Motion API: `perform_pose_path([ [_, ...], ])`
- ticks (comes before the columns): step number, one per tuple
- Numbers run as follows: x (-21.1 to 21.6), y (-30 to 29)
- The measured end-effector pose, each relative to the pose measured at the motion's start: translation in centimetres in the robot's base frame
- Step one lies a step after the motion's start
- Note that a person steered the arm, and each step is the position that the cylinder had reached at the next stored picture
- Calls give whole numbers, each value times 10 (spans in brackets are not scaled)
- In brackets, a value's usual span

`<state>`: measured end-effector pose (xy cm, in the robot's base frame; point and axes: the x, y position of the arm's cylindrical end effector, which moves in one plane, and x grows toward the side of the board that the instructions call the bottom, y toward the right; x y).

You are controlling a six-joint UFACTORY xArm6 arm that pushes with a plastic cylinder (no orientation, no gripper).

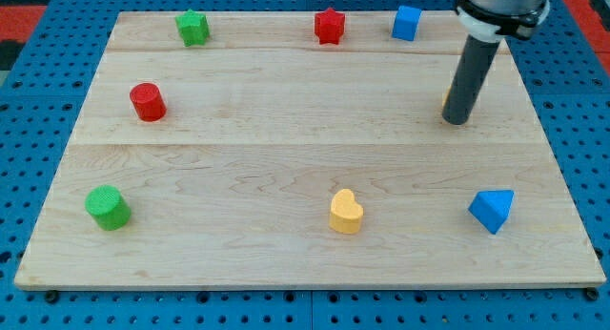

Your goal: Move yellow hexagon parallel right to blue cube

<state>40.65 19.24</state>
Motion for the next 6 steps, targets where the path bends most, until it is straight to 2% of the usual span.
perform_pose_path([
  [1, -8, 10],
  [4, -99, 53],
  [6, -151, 55],
])
